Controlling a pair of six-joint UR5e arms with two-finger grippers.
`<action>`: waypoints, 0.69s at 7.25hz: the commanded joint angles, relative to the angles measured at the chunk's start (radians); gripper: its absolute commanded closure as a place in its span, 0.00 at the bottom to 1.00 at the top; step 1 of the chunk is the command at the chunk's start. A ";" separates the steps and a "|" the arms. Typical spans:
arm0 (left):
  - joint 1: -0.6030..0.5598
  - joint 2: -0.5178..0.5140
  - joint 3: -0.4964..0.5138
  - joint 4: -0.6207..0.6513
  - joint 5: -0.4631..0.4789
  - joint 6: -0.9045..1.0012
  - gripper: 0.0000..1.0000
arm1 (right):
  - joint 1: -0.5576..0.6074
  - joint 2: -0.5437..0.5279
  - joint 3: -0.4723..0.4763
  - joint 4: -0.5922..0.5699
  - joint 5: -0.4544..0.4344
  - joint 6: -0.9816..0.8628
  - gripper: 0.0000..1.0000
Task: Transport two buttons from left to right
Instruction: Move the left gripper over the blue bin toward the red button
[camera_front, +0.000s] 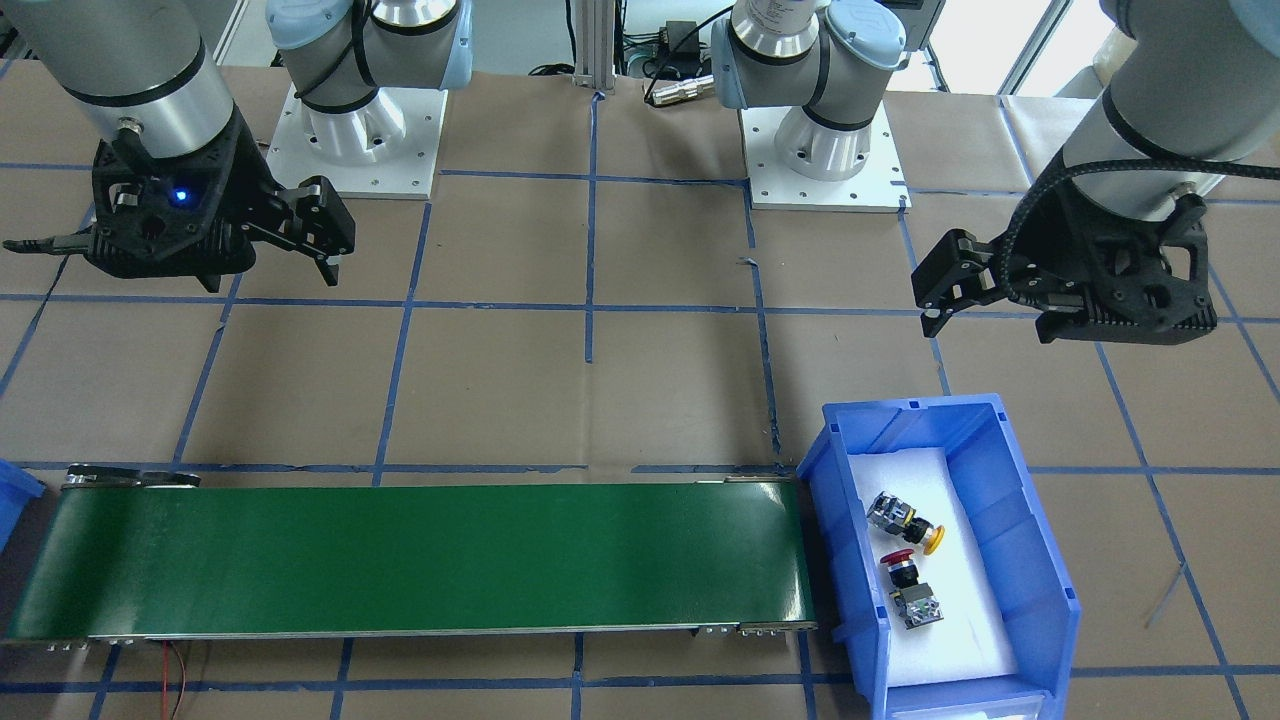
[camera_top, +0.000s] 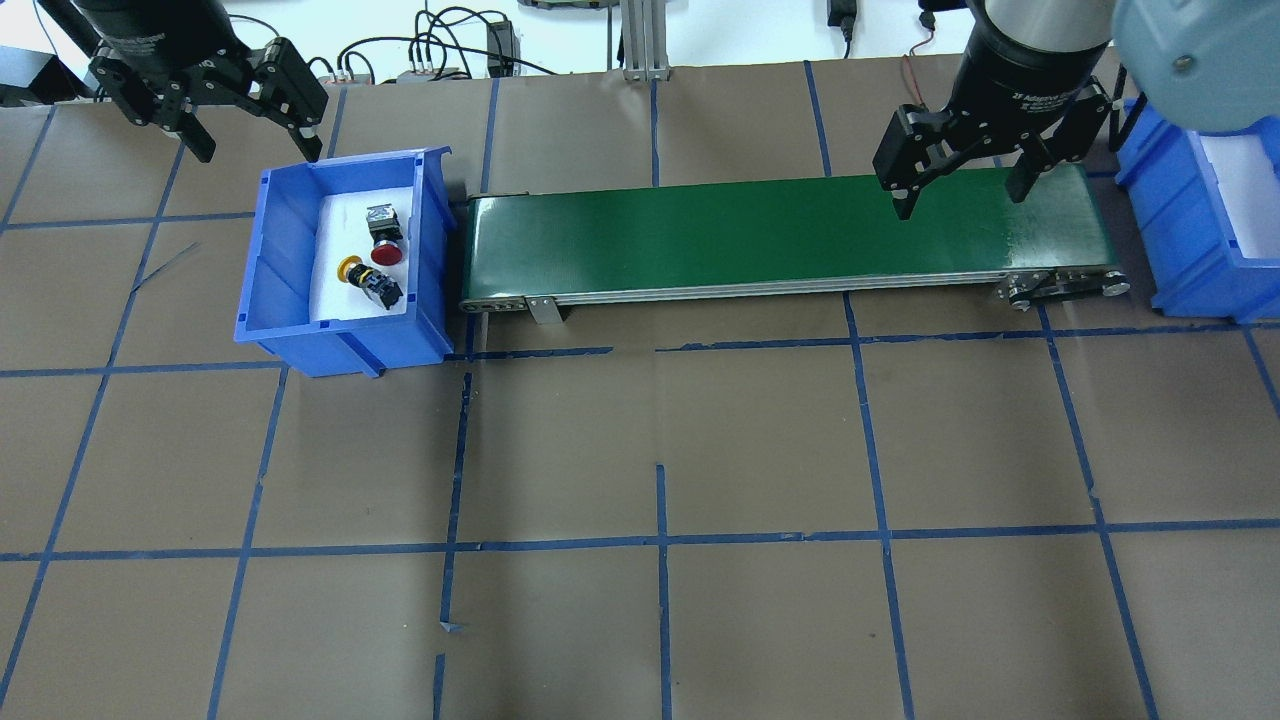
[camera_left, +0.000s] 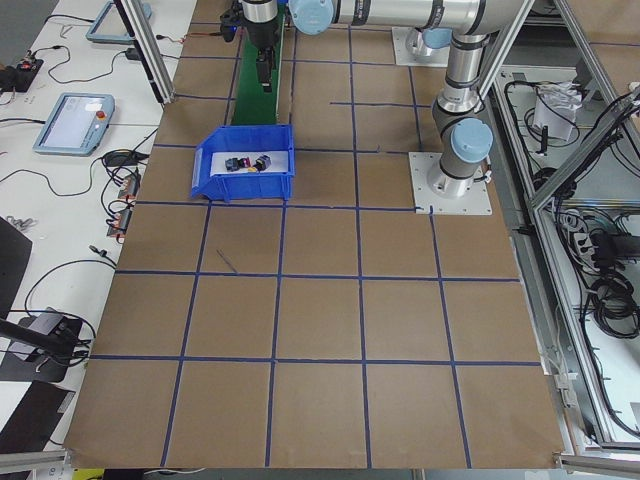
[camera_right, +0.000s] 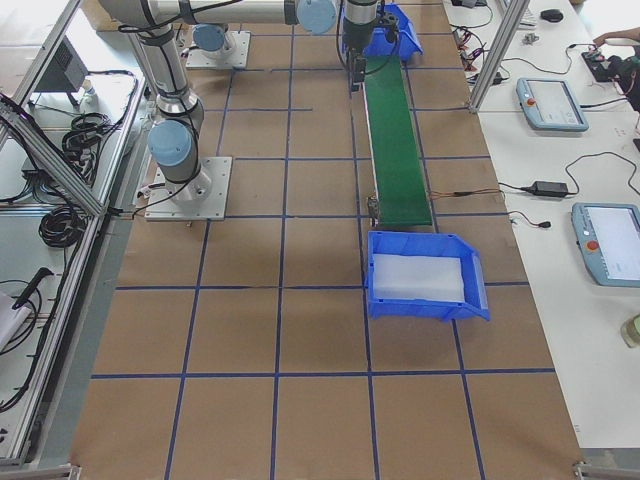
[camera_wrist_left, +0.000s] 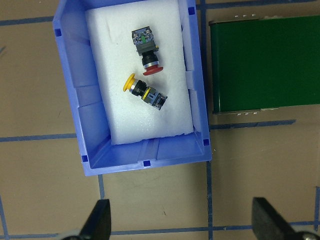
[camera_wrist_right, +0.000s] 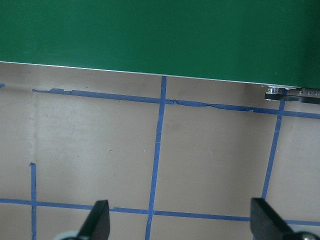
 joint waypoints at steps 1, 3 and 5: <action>0.000 0.004 -0.014 -0.001 0.000 0.000 0.00 | 0.000 -0.001 0.000 -0.002 0.000 0.002 0.00; 0.000 0.008 -0.014 -0.001 0.003 -0.001 0.00 | 0.000 -0.001 0.000 -0.002 0.000 0.002 0.00; 0.000 0.010 -0.014 -0.001 0.002 -0.003 0.00 | 0.000 -0.001 0.000 -0.002 0.000 0.002 0.00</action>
